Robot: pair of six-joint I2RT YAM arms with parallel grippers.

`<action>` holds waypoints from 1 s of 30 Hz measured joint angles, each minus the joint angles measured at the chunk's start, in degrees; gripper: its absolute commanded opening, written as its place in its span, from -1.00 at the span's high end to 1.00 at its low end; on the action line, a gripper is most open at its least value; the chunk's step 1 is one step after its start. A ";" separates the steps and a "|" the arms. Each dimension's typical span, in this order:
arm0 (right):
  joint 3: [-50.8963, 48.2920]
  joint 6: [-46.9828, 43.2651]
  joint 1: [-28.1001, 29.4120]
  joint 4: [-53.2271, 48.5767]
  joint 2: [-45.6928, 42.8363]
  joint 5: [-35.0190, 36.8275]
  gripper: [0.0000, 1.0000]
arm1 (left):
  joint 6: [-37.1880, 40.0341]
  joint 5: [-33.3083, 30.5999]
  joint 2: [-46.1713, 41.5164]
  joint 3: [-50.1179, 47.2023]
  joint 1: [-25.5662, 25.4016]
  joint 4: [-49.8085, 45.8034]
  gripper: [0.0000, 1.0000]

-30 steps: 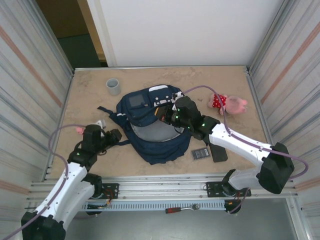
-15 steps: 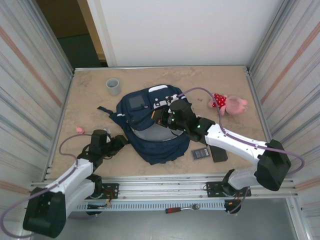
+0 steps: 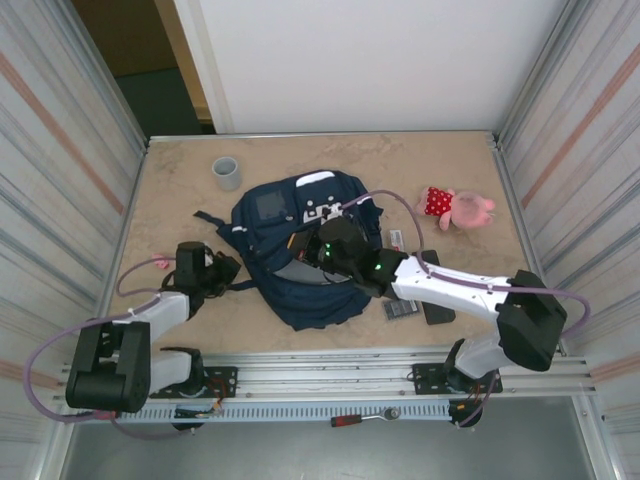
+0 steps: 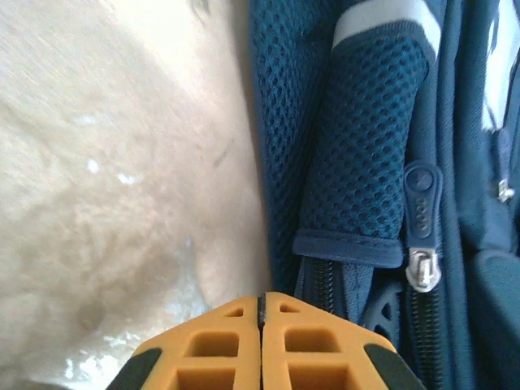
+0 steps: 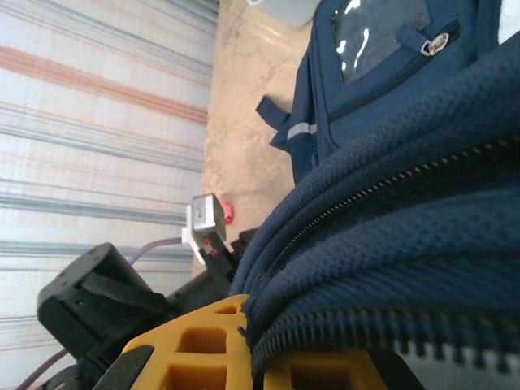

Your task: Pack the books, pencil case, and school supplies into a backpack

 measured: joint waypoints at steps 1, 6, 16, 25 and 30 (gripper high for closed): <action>0.17 0.39 0.44 0.72 1.09 0.24 1.00 | 0.20 0.15 -0.20 0.02 0.98 -0.04 0.90; 3.06 1.68 2.36 3.04 6.32 0.79 1.00 | 2.12 1.05 -0.74 0.94 4.13 -1.55 0.90; 7.96 5.92 3.15 7.08 13.18 0.70 0.83 | 5.16 2.21 2.27 6.64 8.31 -4.61 0.61; 5.73 8.22 2.95 1.11 10.36 -6.38 0.35 | 9.01 2.51 -9.90 10.99 8.20 -17.09 0.30; 3.63 8.20 2.45 -2.62 8.35 -10.12 0.37 | 10.93 2.54 -17.99 15.72 4.37 -23.15 0.41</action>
